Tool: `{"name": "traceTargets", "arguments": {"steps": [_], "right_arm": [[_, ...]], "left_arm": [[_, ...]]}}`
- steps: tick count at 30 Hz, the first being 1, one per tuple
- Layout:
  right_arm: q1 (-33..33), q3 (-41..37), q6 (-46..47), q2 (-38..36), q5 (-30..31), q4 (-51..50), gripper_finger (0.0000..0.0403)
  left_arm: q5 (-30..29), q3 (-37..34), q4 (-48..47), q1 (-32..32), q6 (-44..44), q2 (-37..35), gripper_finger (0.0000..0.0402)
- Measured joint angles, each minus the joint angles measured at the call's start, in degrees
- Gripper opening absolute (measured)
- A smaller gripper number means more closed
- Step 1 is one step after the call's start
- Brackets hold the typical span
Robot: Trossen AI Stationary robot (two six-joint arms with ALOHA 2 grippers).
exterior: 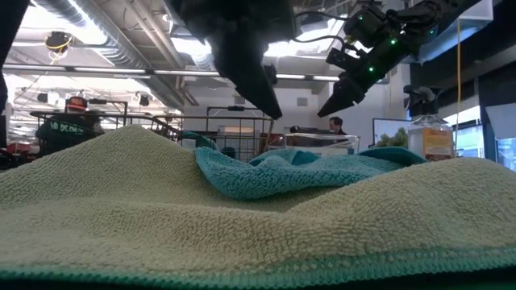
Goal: Sort microfiber towel by color & place in baskets
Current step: Put the blue microfiber towel into the golden wire basket
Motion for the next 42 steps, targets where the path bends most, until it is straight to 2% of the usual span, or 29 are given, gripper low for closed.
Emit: {"name": "traceTargets", "arguments": {"steps": [4, 9, 13, 18, 27, 32, 39, 42], "right_arm": [[2.53, 0.00, 0.00, -0.29, 0.11, -0.01, 0.0216], [8.19, 0.09, -0.02, -1.43, 1.31, 0.20, 0.0216], [13.85, 0.09, -0.03, -3.05, 4.46, 0.31, 0.0216], [20.53, 0.09, -0.05, -5.53, 9.99, 0.31, 0.0216], [29.65, 0.09, 1.52, -9.81, 17.60, -2.98, 0.0216], [33.76, 0.09, 7.72, -12.08, 19.16, -9.52, 0.0216], [38.41, 0.07, 16.98, -15.64, 19.16, -17.37, 0.0216], [39.83, 0.08, 20.35, -16.94, 19.17, -20.11, 0.0216]], "left_arm": [[1.15, 0.00, 0.62, 0.40, 0.52, 0.95, 0.0144], [-1.52, 0.00, 0.59, 0.07, 1.71, 2.79, 0.0144], [-1.73, 0.00, 0.64, -0.06, 1.69, 6.25, 0.0144], [-7.07, 0.00, 2.09, -0.06, 1.66, 11.30, 0.0144], [-6.89, 0.39, 4.15, 0.32, 1.33, 15.85, 0.0137], [-8.52, 0.26, 4.23, 0.25, 1.20, 15.47, 0.0103], [-9.06, 0.15, 4.86, 0.32, -0.33, 15.27, 0.0015], [-9.04, 0.13, 4.72, 0.32, -1.40, 14.59, 0.0009]]}}
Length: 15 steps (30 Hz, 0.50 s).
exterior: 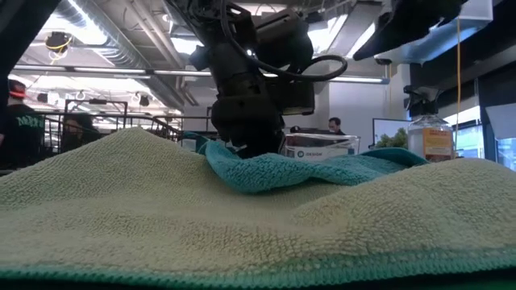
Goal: Sort microfiber towel by color & place in baskets
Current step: Put the blue microfiber towel into the golden wire basket
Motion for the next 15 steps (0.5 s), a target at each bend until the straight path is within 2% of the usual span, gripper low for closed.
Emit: {"name": "traceTargets", "arguments": {"steps": [6, 15], "right_arm": [[0.90, -0.01, 4.98, -0.87, -0.02, -5.44, 0.0216], [0.83, -0.08, 8.34, -0.56, -0.03, -10.06, 0.0216]], "left_arm": [[-0.06, -0.57, -1.82, 0.07, -0.10, -4.12, 0.0004], [-3.10, -0.30, -3.25, 1.15, -0.13, -16.00, 0.0002]]}}
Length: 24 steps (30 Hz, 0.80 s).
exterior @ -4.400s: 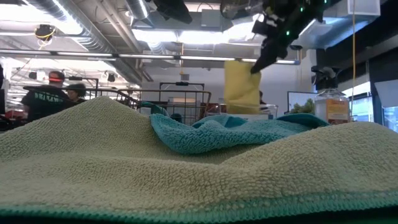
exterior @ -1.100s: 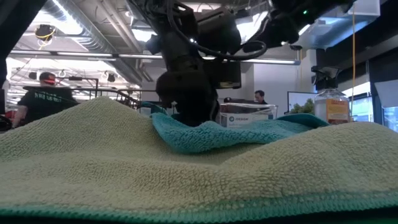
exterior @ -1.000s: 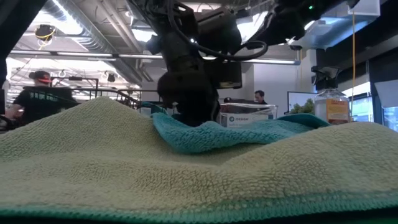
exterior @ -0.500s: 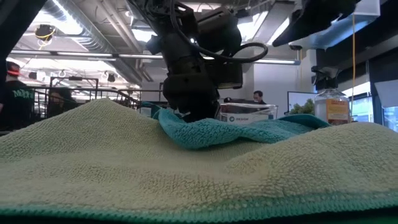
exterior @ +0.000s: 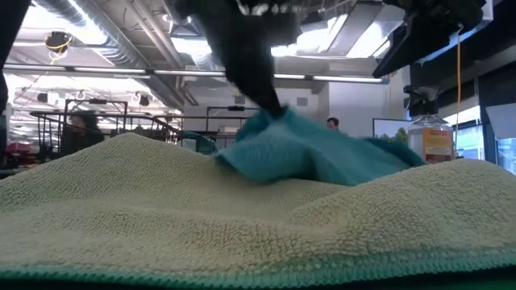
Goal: Sort microfiber towel by color & place in baskets
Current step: Put the blue microfiber towel into the golden wire basket
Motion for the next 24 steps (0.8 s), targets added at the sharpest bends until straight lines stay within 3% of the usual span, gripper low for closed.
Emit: {"name": "traceTargets", "arguments": {"steps": [7, 24], "right_arm": [[0.00, 0.00, 0.00, 0.00, -0.02, -0.08, 0.0216], [-0.02, 0.00, 0.02, 0.00, -4.76, 0.08, 0.0216]], "left_arm": [[-2.44, 0.07, 0.30, 1.20, -0.24, -9.17, 0.0001], [-16.75, 0.17, 3.40, 9.77, 1.77, -29.39, 0.0000]]}}
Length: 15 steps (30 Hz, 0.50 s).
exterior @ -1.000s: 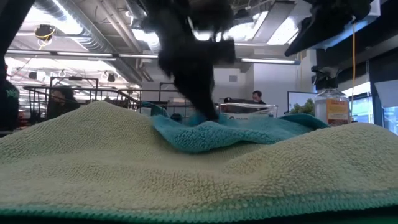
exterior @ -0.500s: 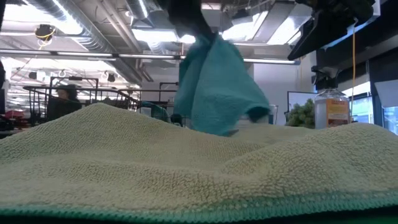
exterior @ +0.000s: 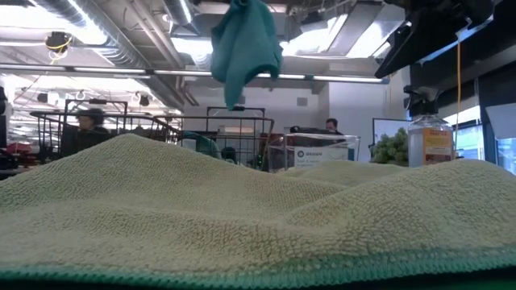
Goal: Sort microfiber towel by color & place in baskets
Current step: Put the blue microfiber towel into the golden wire basket
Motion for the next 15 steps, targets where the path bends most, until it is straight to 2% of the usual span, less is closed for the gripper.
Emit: {"name": "traceTargets", "arguments": {"steps": [8, 15], "right_arm": [[0.00, 0.00, -0.02, 0.00, -0.03, 0.00, 0.0216], [0.00, 0.00, -0.03, 0.00, -0.03, 0.00, 0.0216]], "left_arm": [[-0.63, 0.04, -0.19, 7.95, 0.05, -3.19, 0.0000], [1.98, 0.04, -6.24, 14.54, -0.54, -0.28, 0.0000]]}}
